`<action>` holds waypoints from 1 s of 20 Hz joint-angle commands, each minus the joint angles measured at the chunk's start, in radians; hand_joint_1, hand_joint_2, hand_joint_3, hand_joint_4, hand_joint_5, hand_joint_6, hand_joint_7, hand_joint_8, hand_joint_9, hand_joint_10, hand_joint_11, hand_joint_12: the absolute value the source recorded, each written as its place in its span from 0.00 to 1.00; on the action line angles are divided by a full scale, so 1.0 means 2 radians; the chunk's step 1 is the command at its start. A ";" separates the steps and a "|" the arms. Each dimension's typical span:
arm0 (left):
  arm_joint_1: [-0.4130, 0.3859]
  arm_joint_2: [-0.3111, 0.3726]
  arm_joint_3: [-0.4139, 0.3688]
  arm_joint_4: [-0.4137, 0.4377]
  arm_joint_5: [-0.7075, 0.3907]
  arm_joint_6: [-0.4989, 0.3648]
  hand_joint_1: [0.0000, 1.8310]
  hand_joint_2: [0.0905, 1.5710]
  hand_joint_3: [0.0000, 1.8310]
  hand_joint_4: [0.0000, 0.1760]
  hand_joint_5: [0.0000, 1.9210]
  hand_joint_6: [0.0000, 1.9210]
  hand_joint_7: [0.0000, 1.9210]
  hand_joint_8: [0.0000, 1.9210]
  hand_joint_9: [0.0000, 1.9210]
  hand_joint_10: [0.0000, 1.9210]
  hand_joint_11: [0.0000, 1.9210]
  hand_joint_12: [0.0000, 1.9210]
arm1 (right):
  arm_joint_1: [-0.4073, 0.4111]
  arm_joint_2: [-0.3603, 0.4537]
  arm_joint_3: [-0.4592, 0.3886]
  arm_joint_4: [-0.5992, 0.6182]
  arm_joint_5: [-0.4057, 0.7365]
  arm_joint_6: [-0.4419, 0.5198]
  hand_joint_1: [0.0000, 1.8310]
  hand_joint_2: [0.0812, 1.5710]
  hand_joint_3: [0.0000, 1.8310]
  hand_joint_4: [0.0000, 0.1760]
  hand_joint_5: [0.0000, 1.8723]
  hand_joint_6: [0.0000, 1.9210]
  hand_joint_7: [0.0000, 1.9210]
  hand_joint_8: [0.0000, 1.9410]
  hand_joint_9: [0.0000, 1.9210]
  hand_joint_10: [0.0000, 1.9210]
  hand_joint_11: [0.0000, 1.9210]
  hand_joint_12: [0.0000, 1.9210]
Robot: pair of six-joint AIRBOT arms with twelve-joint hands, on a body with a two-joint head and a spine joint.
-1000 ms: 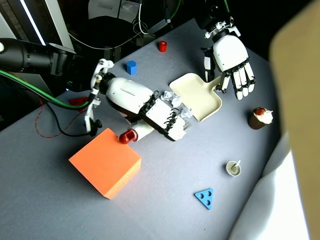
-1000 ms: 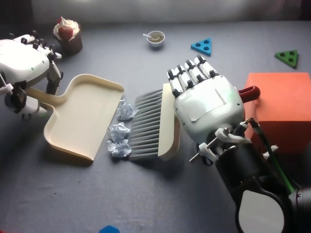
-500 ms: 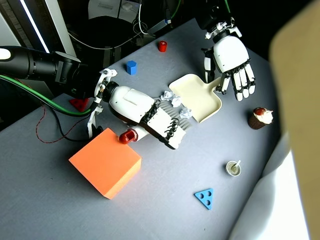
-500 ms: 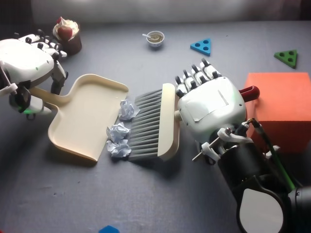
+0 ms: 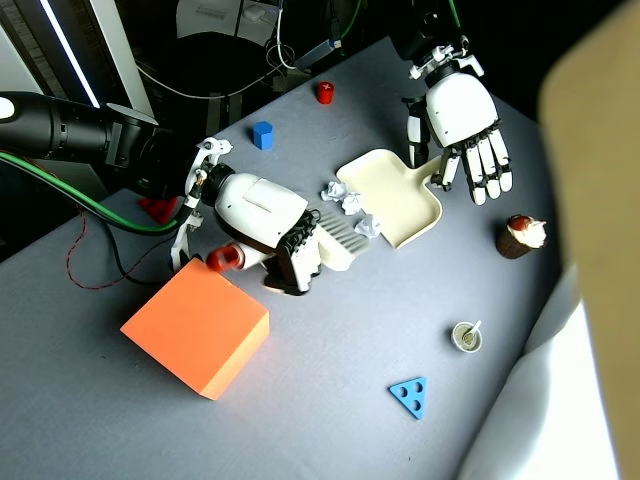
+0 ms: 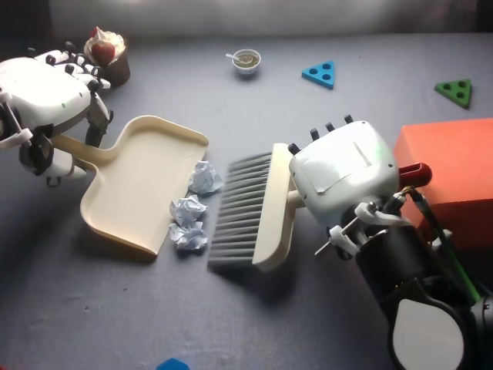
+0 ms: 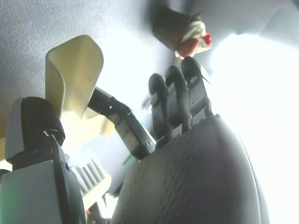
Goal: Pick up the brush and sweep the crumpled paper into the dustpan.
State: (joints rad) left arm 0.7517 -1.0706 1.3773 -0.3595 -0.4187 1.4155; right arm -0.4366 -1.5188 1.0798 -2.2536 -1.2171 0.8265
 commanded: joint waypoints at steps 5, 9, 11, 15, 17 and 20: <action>-0.008 -0.003 0.003 0.005 -0.050 0.002 0.55 0.69 0.00 1.00 0.51 0.51 0.17 0.01 0.10 0.00 0.00 0.19 | 0.009 0.026 -0.019 -0.051 -0.015 -0.008 0.80 0.69 0.00 0.00 0.58 1.00 0.53 1.00 0.70 1.00 0.76 1.00; -0.008 -0.002 0.002 0.005 -0.049 0.002 0.55 0.69 0.00 0.97 0.51 0.51 0.17 0.00 0.10 0.00 0.00 0.22 | 0.038 0.049 -0.047 -0.067 0.016 -0.042 0.81 0.71 0.00 0.00 0.51 1.00 0.48 1.00 0.65 1.00 0.74 1.00; -0.008 -0.002 0.002 0.006 -0.048 0.002 0.55 0.69 0.00 1.00 0.50 0.52 0.17 0.00 0.11 0.00 0.00 0.23 | 0.061 0.054 -0.049 -0.076 0.038 -0.081 0.80 0.73 0.00 0.00 0.51 1.00 0.46 1.00 0.64 1.00 0.72 1.00; -0.007 -0.001 -0.001 0.006 -0.047 0.002 0.56 0.69 0.00 0.86 0.50 0.52 0.16 0.00 0.10 0.00 0.00 0.23 | 0.118 0.072 -0.063 -0.042 0.145 -0.194 0.80 0.74 0.00 0.04 0.53 1.00 0.50 1.00 0.65 1.00 0.72 1.00; -0.007 -0.001 -0.001 0.006 -0.047 0.002 0.56 0.70 0.00 0.75 0.49 0.54 0.15 0.00 0.09 0.00 0.00 0.21 | 0.143 0.073 -0.068 0.006 0.175 -0.270 0.80 0.75 0.00 0.18 0.52 1.00 0.47 1.00 0.64 1.00 0.71 1.00; -0.007 -0.002 0.000 0.008 -0.046 0.002 0.55 0.70 0.00 0.98 0.50 0.53 0.17 0.00 0.11 0.00 0.00 0.27 | 0.170 0.068 -0.068 0.095 0.201 -0.400 0.81 0.74 0.00 0.32 0.52 1.00 0.47 1.00 0.64 1.00 0.71 1.00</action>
State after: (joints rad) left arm 0.7479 -1.0748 1.3724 -0.3542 -0.4038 1.4155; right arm -0.1059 -1.3930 0.9482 -1.9652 -0.7639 0.0257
